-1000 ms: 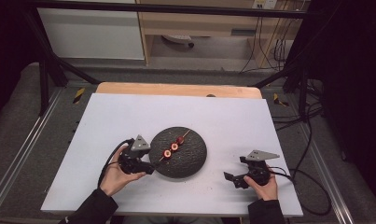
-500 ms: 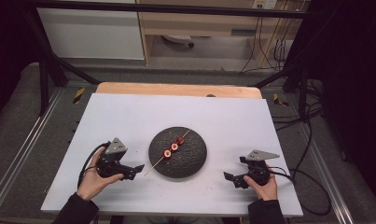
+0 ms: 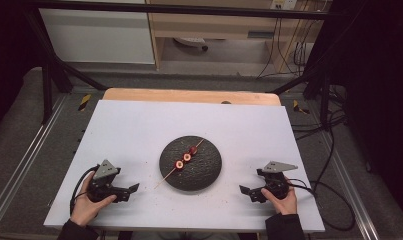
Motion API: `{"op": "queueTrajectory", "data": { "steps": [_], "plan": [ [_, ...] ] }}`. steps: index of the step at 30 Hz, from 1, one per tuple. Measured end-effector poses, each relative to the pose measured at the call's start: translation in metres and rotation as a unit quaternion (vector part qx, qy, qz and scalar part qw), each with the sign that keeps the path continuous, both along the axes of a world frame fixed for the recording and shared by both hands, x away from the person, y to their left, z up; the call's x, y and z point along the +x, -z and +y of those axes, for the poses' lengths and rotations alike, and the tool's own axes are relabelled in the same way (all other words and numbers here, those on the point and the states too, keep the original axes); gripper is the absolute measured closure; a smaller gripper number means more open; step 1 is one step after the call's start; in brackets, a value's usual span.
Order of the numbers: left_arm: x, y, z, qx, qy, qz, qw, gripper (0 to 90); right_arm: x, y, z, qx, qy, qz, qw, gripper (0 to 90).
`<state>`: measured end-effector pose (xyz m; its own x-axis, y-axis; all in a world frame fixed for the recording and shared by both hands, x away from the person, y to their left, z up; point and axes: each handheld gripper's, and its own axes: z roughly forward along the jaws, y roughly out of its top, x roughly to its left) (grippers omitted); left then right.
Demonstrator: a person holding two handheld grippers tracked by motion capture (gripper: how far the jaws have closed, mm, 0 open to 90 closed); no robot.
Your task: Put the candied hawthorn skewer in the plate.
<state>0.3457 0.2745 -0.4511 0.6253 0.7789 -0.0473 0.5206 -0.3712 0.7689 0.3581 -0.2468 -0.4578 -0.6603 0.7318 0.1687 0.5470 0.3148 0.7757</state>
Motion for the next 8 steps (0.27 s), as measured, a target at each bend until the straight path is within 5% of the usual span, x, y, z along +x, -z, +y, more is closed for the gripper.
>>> {"op": "queueTrajectory", "data": {
  "steps": [8],
  "plan": [
    [-0.0012,0.0003,0.0024,0.009,0.004,-0.002,1.0000,6.6,0.0003,0.0012,0.0011,-0.004,-0.002,0.004,1.0000,0.5]
  ]
}}
